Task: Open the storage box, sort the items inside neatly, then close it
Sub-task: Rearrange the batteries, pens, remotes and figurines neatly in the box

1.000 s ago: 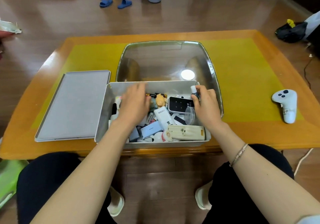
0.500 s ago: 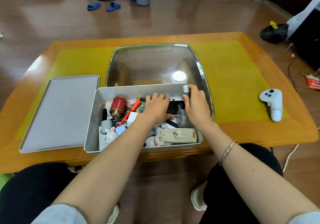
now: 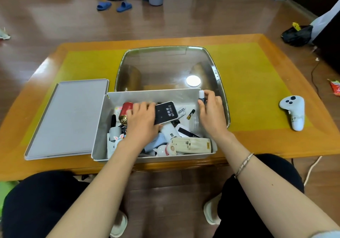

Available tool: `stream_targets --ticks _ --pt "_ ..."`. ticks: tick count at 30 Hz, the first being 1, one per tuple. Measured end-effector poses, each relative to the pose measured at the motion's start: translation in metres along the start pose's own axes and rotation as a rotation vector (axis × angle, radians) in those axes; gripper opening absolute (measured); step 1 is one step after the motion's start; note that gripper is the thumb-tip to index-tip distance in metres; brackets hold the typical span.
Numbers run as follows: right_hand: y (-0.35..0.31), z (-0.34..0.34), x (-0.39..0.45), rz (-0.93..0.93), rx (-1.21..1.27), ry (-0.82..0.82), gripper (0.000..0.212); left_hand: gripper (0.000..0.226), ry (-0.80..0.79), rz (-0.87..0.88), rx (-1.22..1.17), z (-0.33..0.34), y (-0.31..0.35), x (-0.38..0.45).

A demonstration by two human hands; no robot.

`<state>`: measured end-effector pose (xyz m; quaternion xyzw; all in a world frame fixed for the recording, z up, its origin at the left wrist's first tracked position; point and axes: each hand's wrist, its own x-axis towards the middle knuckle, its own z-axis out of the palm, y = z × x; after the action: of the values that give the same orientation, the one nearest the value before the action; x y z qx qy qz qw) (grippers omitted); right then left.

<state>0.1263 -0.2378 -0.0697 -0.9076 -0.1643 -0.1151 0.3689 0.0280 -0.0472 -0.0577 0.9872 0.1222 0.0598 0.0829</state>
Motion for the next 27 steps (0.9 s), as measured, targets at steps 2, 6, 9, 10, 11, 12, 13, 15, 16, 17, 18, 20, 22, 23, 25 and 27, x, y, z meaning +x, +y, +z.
stream_targets --ticks 2,6,9,10,11,12,13,15,16,17,18,20,22,23,25,27 --pt "0.000 -0.001 0.000 0.002 0.007 -0.002 0.024 0.068 -0.058 -0.055 0.031 -0.005 -0.010 -0.005" --pt "0.001 0.000 -0.001 0.007 0.021 -0.016 0.026 0.068 -0.290 0.063 0.023 -0.010 -0.015 -0.001" --pt "0.002 0.000 -0.001 0.042 0.050 -0.028 0.027 0.072 -0.402 0.119 0.038 -0.011 -0.007 0.006" --pt "0.003 0.001 -0.001 0.058 0.061 -0.030 0.028 0.074 -0.398 0.140 0.027 -0.010 -0.001 0.009" --pt "0.003 0.001 -0.001 0.071 0.071 -0.031 0.028 0.077 -0.378 0.170 0.005 -0.007 0.007 0.012" --pt "0.004 0.001 -0.001 0.080 0.083 -0.031 0.029 0.079 -0.355 0.206 -0.022 -0.004 0.016 0.016" --pt "0.004 0.001 -0.001 0.085 0.095 -0.029 0.029 0.081 -0.339 0.249 -0.048 0.000 0.026 0.021" --pt "0.005 0.001 -0.001 0.100 0.131 -0.028 0.029 0.083 -0.347 0.328 -0.084 0.008 0.047 0.033" --pt "0.005 0.000 -0.001 0.107 0.152 -0.026 0.029 0.085 -0.358 0.354 -0.096 0.012 0.056 0.038" --pt "0.006 0.000 -0.001 0.109 0.168 -0.024 0.029 0.086 -0.367 0.372 -0.111 0.016 0.065 0.044" --pt "0.006 -0.001 -0.001 0.107 0.177 -0.021 0.028 0.086 -0.375 0.381 -0.123 0.019 0.071 0.049" --pt "0.006 -0.001 0.000 0.108 0.180 -0.020 0.028 0.082 -0.410 0.370 -0.102 0.026 0.080 0.057" --pt "0.005 -0.001 0.000 0.112 0.167 -0.019 0.029 0.074 -0.472 0.335 -0.077 0.029 0.081 0.061" --pt "0.005 0.000 -0.001 0.112 0.161 -0.019 0.029 0.071 -0.490 0.328 -0.084 0.030 0.080 0.061" --pt "0.005 -0.001 0.000 0.109 0.163 -0.018 0.028 0.069 -0.474 0.346 -0.066 0.030 0.076 0.060" --pt "0.005 -0.001 0.000 0.108 0.162 -0.021 0.027 0.069 -0.440 0.360 -0.049 0.027 0.069 0.057"
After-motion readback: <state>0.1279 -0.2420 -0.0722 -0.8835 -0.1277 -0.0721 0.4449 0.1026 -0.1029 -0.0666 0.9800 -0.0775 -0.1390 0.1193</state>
